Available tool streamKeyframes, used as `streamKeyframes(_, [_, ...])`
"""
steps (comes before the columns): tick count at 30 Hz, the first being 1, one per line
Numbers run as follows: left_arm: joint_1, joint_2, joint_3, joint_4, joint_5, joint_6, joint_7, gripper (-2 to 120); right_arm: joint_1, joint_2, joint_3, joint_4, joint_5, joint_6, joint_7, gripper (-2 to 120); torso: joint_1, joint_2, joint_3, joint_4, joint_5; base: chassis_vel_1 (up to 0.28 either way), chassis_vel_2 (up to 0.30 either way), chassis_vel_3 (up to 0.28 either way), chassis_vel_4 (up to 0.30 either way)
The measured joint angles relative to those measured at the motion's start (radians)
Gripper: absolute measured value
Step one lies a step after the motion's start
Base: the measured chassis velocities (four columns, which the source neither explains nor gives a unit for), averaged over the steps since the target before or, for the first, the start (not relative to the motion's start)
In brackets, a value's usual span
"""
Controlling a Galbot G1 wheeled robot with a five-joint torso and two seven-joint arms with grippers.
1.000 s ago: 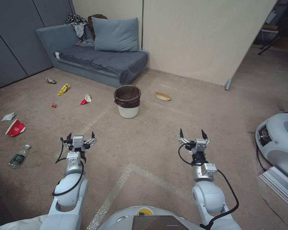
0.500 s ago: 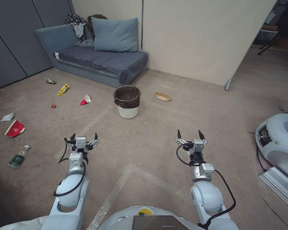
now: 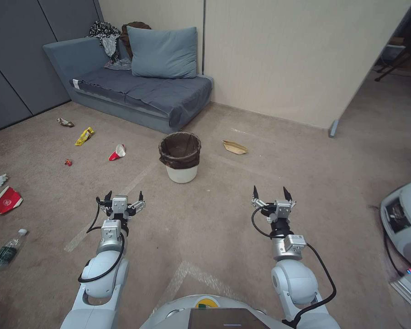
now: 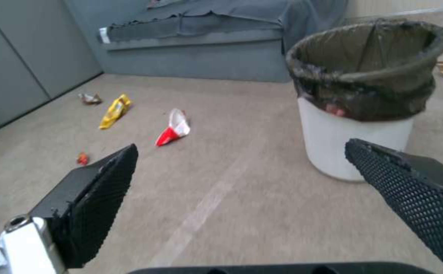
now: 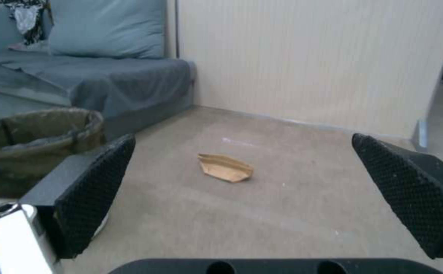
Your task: Pick up the trash bin, then pick up the garbage from the floor and place it into the trash bin.
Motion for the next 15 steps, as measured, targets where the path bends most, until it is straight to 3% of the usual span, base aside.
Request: streamKeyframes(15, [0.011, 0.002, 0.026, -0.019, -0.025, -0.006, 0.048, 100, -0.007, 0.004, 0.001, 0.003, -0.004, 0.005, -0.004, 100, 0.000, 0.000, 0.000, -0.0001, 0.0001, -0.337, 0.341, 0.339, -0.342])
